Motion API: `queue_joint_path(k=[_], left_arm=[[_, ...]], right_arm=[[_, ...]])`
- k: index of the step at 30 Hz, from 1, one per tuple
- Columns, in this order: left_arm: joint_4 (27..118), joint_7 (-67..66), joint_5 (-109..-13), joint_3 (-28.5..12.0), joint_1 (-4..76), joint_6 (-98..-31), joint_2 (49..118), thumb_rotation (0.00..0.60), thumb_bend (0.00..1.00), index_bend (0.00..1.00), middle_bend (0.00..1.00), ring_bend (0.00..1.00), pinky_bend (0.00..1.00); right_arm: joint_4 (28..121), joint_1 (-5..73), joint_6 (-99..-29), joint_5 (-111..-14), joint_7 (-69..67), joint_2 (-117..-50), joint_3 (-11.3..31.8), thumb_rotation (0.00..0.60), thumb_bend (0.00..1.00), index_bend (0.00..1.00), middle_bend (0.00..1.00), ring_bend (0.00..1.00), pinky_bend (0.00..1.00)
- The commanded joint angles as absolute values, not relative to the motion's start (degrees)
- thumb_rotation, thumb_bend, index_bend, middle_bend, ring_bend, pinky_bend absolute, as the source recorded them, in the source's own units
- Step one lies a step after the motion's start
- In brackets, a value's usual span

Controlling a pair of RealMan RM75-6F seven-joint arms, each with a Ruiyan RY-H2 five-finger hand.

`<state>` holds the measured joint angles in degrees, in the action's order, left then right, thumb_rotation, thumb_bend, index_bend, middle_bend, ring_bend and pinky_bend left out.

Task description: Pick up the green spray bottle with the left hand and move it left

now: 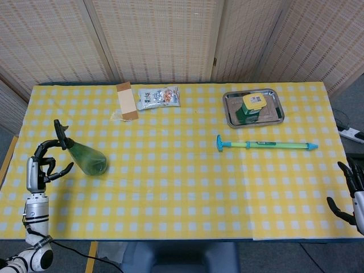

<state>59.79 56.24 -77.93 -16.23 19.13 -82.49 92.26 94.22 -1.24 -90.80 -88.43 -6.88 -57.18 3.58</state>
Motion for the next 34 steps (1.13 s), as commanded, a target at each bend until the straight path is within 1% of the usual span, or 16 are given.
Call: queue_joint_path(k=[1, 8, 12, 13, 15, 16, 17, 18, 19, 20, 21, 23, 24, 28, 31, 34], left_arm=[[59.8, 56.0, -77.8, -16.5, 19.1, -82.6, 92.1, 0.6, 0.19, 0.32, 0.4, 1.0, 1.0], [58.3, 53.7, -78.2, -15.4, 17.7, -83.2, 91.4, 0.6, 0.19, 0.31, 0.39, 1.0, 1.0], [55.1, 47.3, -80.0, -13.0, 15.2, -87.0, 90.8, 0.596, 0.19, 0.31, 0.37, 0.94, 0.91], [54.1, 44.2, -81.0, -11.7, 14.2, -88.5, 90.4, 0.58, 0.19, 0.31, 0.37, 0.9, 0.86], [53.9, 38.4, -82.3, -9.4, 12.4, -89.5, 88.7, 0.465, 0.19, 0.32, 0.37, 0.67, 0.63], [55.2, 33.6, -82.8, -7.7, 11.1, -89.3, 86.9, 0.435, 0.18, 0.32, 0.37, 0.61, 0.58], [57.2, 29.6, -82.8, -6.3, 10.1, -88.6, 85.0, 0.384, 0.17, 0.32, 0.37, 0.46, 0.44], [60.2, 25.1, -82.6, -5.1, 9.1, -87.7, 82.8, 0.35, 0.17, 0.3, 0.36, 0.33, 0.32], [65.3, 18.9, -82.0, -3.7, 7.9, -86.8, 79.7, 0.332, 0.16, 0.28, 0.34, 0.26, 0.25], [69.7, 14.8, -81.5, -3.1, 7.0, -86.6, 77.5, 0.303, 0.16, 0.23, 0.28, 0.15, 0.14], [74.1, 11.2, -81.2, -2.5, 6.3, -86.8, 75.6, 0.296, 0.16, 0.2, 0.25, 0.11, 0.1], [79.1, 6.9, -80.9, -2.0, 5.6, -87.2, 73.6, 0.321, 0.16, 0.13, 0.16, 0.03, 0.02], [84.5, -0.5, -82.8, 0.0, 4.7, -88.6, 71.8, 0.349, 0.16, 0.11, 0.12, 0.01, 0.0], [97.1, -18.4, -85.9, 3.2, 3.4, -90.0, 68.8, 0.423, 0.16, 0.06, 0.04, 0.0, 0.0], [101.3, -24.2, -87.6, 4.8, 3.2, -89.0, 68.1, 0.475, 0.16, 0.05, 0.02, 0.0, 0.0], [101.7, -28.2, -85.4, 4.3, 3.5, -87.2, 68.2, 0.572, 0.16, 0.04, 0.01, 0.0, 0.0]], right_arm=[[94.2, -1.3, -90.9, -88.4, -7.0, -57.1, 3.6, 0.6, 0.36, 0.0, 0.0, 0.0, 0.0], [94.1, -1.6, -91.4, -88.5, -7.8, -56.8, 3.6, 0.6, 0.35, 0.0, 0.0, 0.0, 0.0], [94.0, -1.7, -91.8, -88.5, -8.0, -56.6, 3.5, 0.6, 0.35, 0.0, 0.0, 0.0, 0.0], [94.0, -1.8, -91.8, -88.6, -8.1, -56.6, 3.5, 0.6, 0.35, 0.0, 0.0, 0.0, 0.0], [94.0, -1.8, -91.9, -88.7, -8.1, -56.6, 3.5, 0.6, 0.35, 0.0, 0.0, 0.0, 0.0], [94.1, -1.8, -91.9, -88.7, -8.0, -56.7, 3.4, 0.6, 0.35, 0.0, 0.0, 0.0, 0.0], [94.1, -1.7, -91.8, -88.7, -7.9, -56.7, 3.4, 0.6, 0.35, 0.0, 0.0, 0.0, 0.0], [94.1, -1.7, -91.7, -88.8, -7.7, -56.7, 3.4, 0.6, 0.35, 0.0, 0.0, 0.0, 0.0], [94.2, -1.6, -91.5, -88.8, -7.5, -56.8, 3.3, 0.6, 0.35, 0.0, 0.0, 0.0, 0.0], [94.2, -1.5, -91.3, -88.9, -7.3, -56.9, 3.3, 0.6, 0.35, 0.0, 0.0, 0.0, 0.0], [94.3, -1.4, -91.2, -88.9, -7.1, -57.0, 3.2, 0.6, 0.35, 0.0, 0.0, 0.0, 0.0], [94.3, -1.4, -91.0, -89.0, -6.8, -57.1, 3.1, 0.6, 0.35, 0.0, 0.0, 0.0, 0.0], [94.5, -1.1, -90.6, -89.3, -6.4, -57.2, 3.0, 0.6, 0.35, 0.0, 0.0, 0.0, 0.0], [94.6, -0.7, -89.8, -89.8, -5.3, -57.6, 2.6, 0.6, 0.35, 0.0, 0.0, 0.0, 0.0], [94.5, -0.5, -89.5, -90.4, -4.6, -57.8, 2.2, 0.6, 0.36, 0.0, 0.0, 0.0, 0.0], [94.6, -0.5, -89.3, -90.8, -3.8, -58.1, 1.9, 0.6, 0.35, 0.0, 0.0, 0.0, 0.0]])
